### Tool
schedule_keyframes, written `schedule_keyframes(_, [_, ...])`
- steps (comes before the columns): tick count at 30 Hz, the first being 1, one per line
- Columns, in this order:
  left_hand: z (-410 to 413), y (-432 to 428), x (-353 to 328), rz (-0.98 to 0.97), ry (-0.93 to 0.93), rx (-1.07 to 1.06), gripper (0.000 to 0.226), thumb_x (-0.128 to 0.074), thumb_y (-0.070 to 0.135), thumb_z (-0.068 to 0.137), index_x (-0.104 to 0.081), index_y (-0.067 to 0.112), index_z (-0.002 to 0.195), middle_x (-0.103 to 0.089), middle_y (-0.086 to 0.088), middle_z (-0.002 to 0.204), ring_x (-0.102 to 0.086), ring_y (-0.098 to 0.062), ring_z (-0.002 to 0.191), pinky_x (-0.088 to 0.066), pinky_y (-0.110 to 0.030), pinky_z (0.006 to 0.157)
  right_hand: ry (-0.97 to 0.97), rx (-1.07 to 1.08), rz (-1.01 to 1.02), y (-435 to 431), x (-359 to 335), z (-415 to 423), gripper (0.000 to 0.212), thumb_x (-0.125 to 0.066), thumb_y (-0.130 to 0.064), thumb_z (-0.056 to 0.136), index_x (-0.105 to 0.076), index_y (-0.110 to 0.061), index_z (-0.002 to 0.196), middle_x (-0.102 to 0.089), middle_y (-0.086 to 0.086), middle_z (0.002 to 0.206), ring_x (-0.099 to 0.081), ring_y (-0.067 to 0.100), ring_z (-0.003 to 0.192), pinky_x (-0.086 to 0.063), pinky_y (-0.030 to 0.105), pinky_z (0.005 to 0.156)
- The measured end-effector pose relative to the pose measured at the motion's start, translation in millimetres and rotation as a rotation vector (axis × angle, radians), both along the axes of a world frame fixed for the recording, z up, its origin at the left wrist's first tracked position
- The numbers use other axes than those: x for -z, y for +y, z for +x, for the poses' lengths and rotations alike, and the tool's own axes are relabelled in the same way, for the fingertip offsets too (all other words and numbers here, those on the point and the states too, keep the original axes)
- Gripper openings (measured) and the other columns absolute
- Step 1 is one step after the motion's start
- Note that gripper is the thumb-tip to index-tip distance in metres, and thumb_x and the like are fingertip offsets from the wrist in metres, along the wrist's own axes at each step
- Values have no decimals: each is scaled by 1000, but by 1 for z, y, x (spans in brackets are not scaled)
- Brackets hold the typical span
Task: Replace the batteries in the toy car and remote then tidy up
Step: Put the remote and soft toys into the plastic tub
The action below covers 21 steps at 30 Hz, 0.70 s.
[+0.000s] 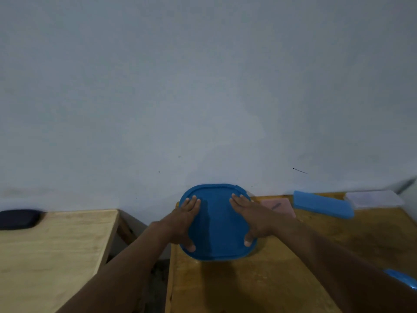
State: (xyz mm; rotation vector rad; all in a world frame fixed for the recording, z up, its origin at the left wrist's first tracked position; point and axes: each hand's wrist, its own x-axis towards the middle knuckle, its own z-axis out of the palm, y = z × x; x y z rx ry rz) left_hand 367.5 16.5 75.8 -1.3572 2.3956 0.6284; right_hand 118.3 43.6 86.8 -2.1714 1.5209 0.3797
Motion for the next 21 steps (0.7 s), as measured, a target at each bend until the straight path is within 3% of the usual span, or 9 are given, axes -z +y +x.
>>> schedule_keyframes(11, [-13,-22,2,124,-132,93,140,-86,35,66,23,8,148,35,-8,154,18,-25,147,-9,-38,122,92,-112,145,-35,10,-1,137,-82,-51,65,18,-12,150,28,3,156,15,20,147,2,37,121])
schedule_keyframes(21, [-17,-30,13,189,-177,143,146,-88,41,61,25,3,146,38,-12,151,21,-29,146,-10,-40,123,78,-133,196,-41,20,-4,141,-83,-52,61,21,-12,149,32,2,154,22,19,145,8,38,120])
